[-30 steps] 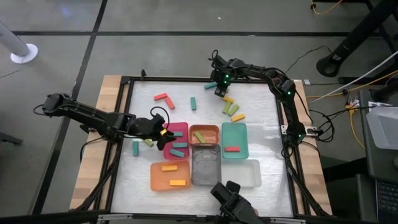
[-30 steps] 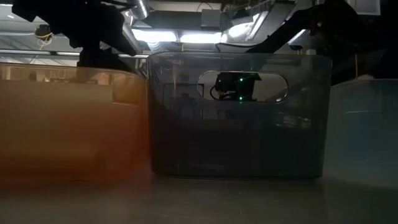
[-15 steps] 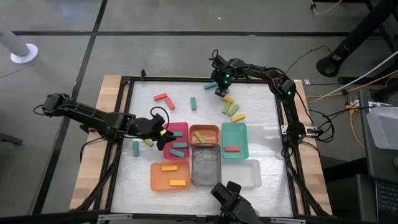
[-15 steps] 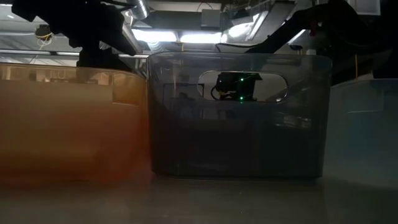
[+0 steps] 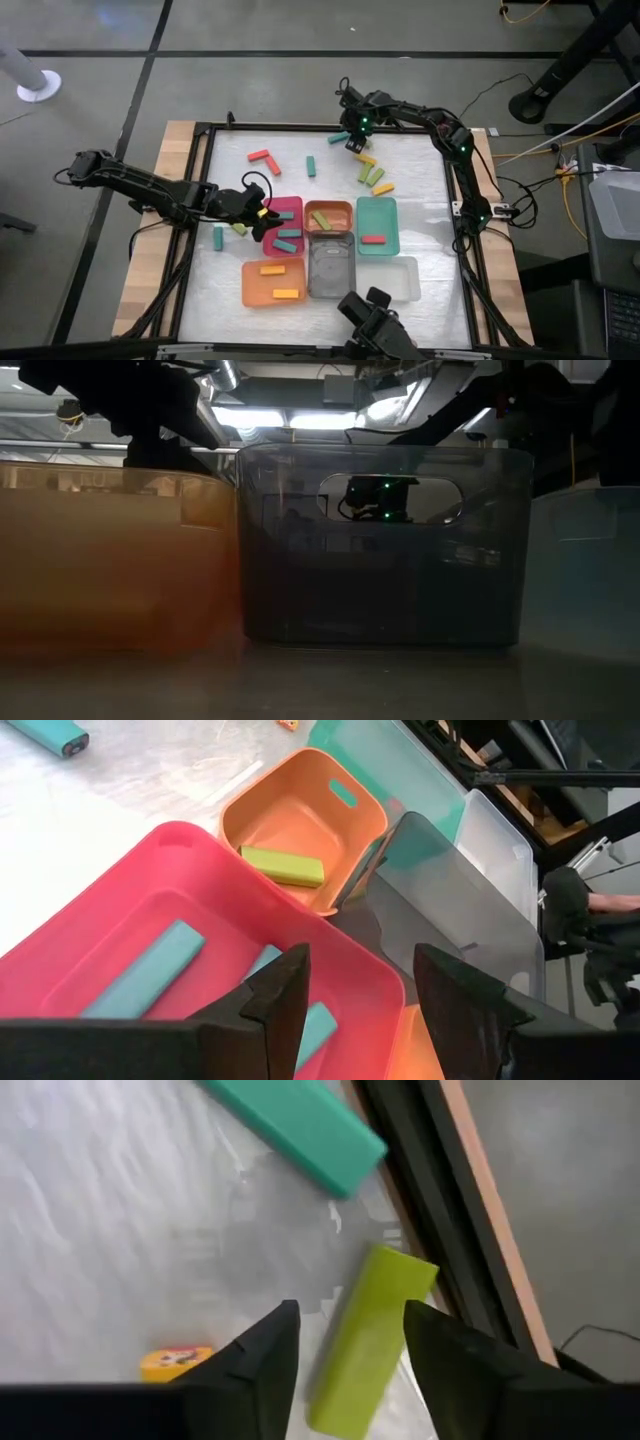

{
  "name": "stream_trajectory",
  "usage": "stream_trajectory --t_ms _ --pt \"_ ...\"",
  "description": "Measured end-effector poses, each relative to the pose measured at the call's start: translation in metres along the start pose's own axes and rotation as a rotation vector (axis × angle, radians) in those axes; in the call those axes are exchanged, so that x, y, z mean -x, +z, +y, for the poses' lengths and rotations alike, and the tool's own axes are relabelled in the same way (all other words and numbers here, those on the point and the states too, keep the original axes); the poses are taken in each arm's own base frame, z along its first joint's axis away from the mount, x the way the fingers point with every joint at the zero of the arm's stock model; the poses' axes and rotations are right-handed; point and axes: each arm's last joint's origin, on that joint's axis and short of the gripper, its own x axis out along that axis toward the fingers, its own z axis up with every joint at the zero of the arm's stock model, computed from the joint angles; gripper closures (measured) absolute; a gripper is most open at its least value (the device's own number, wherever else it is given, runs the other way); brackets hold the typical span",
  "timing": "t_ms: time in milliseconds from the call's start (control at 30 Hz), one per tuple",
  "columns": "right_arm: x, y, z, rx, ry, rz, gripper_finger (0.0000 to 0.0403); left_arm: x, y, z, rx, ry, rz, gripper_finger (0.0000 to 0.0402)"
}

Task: Sort blocks
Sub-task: Put the green block into the top orange bin

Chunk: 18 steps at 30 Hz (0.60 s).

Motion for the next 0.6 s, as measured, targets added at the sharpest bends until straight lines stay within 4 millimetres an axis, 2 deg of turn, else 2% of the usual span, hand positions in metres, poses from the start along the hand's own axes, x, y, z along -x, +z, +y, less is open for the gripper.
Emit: stream_trajectory --t_ms 233,400,600 --pt "0.0005 -0.0057 0.0014 -0.054 0.01 0.059 0.0208 0.0 0.0 0.0 0.001 0.0 0.0 0.0233" --pt "0.0014 -0.0088 -0.0002 -0.098 -0.068 0.104 0.0209 -0.0001 0.0 0.0 0.001 0.0 0.0 0.0233" --pt "-0.0018 -0.0075 -0.0005 -0.105 -0.066 0.07 0.0209 -0.0001 -0.0001 0.0 0.0 0.001 0.001 0.0233"
